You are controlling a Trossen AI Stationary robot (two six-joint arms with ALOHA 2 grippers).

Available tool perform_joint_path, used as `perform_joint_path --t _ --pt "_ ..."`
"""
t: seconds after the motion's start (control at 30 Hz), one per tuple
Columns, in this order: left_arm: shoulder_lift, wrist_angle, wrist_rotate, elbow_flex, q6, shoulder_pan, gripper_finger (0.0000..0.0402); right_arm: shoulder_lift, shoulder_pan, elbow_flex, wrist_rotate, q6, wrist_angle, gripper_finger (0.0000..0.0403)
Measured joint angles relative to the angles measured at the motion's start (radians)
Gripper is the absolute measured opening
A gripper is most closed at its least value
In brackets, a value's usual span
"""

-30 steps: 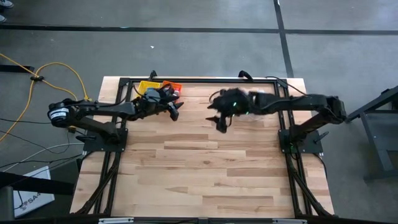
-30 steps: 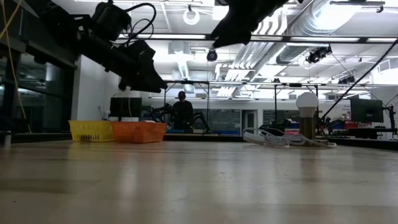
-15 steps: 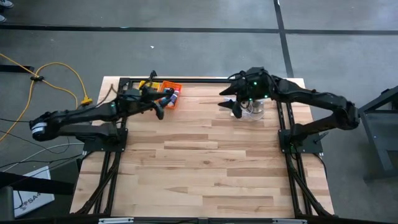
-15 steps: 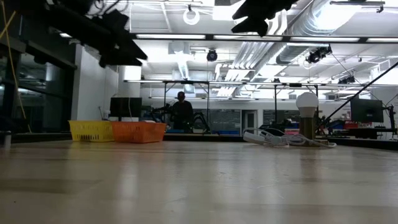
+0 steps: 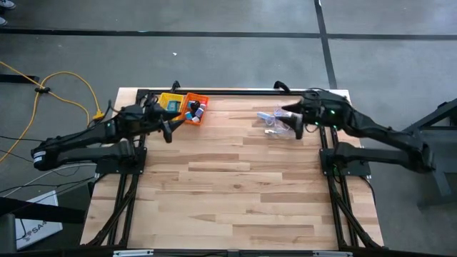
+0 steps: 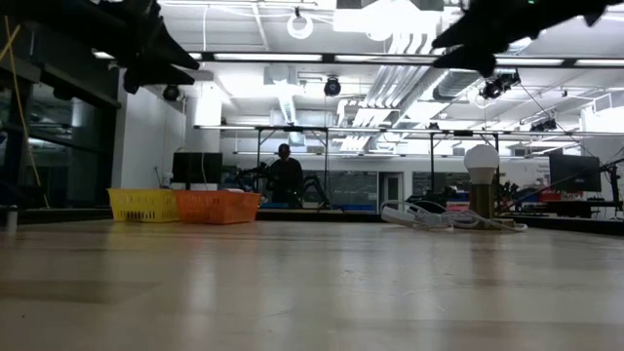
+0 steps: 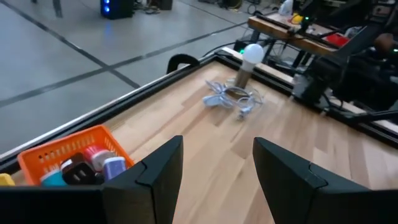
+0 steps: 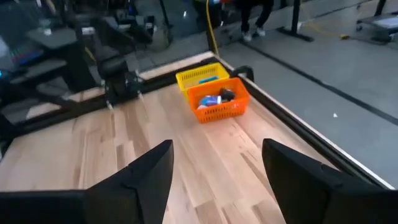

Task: Pick & Place Office items
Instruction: Return to Home Position

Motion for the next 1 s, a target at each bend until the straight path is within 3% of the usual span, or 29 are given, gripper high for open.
perform_joint_path --t 0.4,1.0 --pt "-0.020 -0.039 0.000 0.000 0.004 -0.070 0.0189 -0.358 0.001 -0.283 0.058 0.103 0.026 0.0232" --pt "-0.019 -0.086 -0.002 0.000 -0.011 -0.139 0.0189 -0.660 0.001 -0.528 0.105 0.166 0.035 0.0232"
